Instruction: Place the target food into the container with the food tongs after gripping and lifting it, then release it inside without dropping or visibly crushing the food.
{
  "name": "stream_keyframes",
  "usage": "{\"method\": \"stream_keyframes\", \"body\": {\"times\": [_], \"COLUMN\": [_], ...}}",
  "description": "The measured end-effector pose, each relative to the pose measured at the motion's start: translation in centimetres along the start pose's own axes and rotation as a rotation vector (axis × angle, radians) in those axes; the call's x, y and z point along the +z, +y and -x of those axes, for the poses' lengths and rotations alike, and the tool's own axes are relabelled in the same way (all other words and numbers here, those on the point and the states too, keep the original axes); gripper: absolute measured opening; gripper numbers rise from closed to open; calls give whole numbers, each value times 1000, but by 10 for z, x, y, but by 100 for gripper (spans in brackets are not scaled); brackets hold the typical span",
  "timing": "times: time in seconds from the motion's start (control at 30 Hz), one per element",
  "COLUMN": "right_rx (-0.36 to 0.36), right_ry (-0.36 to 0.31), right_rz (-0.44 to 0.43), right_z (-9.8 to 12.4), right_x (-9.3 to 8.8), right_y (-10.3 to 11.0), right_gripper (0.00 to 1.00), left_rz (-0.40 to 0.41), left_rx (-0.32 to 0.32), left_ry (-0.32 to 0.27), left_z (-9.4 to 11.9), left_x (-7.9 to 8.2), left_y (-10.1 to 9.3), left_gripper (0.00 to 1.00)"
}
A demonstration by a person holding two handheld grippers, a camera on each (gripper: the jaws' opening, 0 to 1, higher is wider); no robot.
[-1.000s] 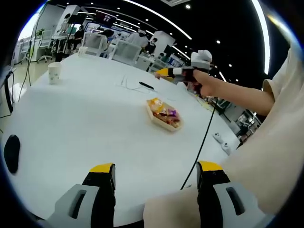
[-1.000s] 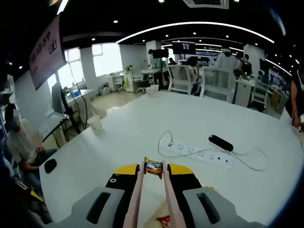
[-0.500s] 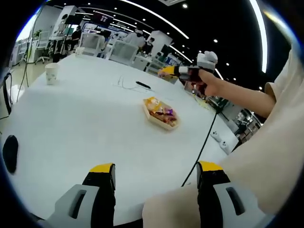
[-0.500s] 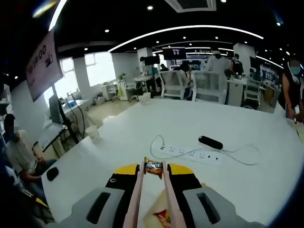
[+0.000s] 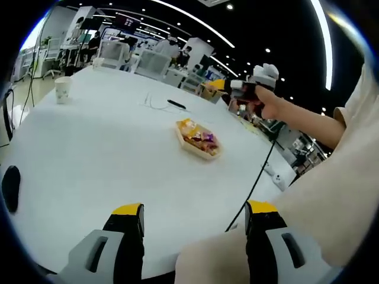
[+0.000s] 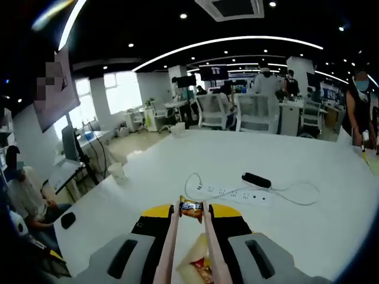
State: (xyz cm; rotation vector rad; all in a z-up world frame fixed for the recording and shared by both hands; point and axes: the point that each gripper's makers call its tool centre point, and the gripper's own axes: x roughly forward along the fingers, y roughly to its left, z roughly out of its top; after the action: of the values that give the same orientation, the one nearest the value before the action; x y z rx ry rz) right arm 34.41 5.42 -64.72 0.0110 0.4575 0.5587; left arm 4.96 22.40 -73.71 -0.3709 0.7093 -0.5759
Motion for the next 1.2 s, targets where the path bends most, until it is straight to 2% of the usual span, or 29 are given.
{"method": "stream_keyframes", "body": {"times": [0.27,0.53,1.2], "right_rx": [-12,-18,-30], "right_ry": [2,-1,3], "right_rz": [1,-2,-4], "right_z": [9,20,32], "right_x": [-1,1,-3], "right_y": [-3,4,-4], "right_gripper": [23,23,23], "left_rz": [5,4,-6], "left_rx": [-2,-3,-10], "left_ry": [-3,1,4], "left_z": [1,1,0], "left_x": [-1,-4,-4], "left_y": [-1,-4,-7], "left_gripper": [68,68,68]}}
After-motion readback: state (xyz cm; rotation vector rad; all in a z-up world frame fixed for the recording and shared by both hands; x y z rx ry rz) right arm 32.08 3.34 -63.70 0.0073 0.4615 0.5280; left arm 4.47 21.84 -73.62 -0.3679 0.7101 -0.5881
